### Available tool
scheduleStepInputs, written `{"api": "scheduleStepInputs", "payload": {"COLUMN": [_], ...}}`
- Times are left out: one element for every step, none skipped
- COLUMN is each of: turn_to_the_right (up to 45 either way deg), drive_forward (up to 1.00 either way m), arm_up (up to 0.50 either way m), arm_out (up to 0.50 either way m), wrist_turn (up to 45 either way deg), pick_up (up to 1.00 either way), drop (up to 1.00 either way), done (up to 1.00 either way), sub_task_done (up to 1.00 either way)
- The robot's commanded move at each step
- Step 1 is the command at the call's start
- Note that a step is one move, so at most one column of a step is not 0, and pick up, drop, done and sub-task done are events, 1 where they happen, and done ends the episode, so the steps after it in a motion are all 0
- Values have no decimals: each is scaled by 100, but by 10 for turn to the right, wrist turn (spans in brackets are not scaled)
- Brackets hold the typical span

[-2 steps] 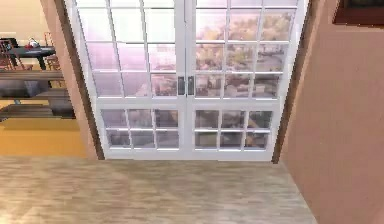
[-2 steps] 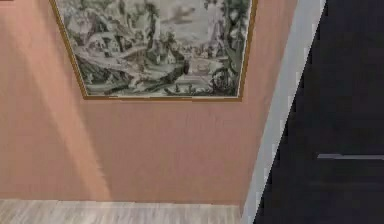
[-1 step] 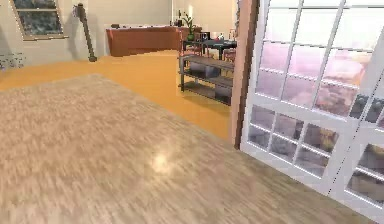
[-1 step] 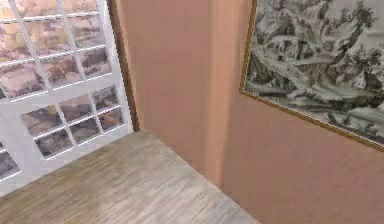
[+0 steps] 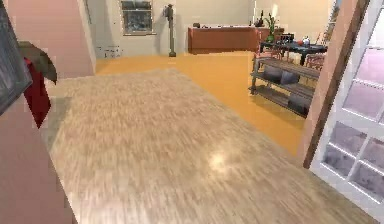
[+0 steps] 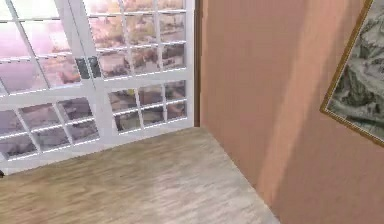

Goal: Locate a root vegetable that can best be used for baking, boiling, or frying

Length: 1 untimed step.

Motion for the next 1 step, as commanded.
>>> {"api": "scheduleStepInputs", "payload": {"turn_to_the_right": [0], "drive_forward": [100], "arm_up": [0], "arm_out": [0], "wrist_turn": [0], "pick_up": [0], "drop": [0], "done": [0], "sub_task_done": [0]}}
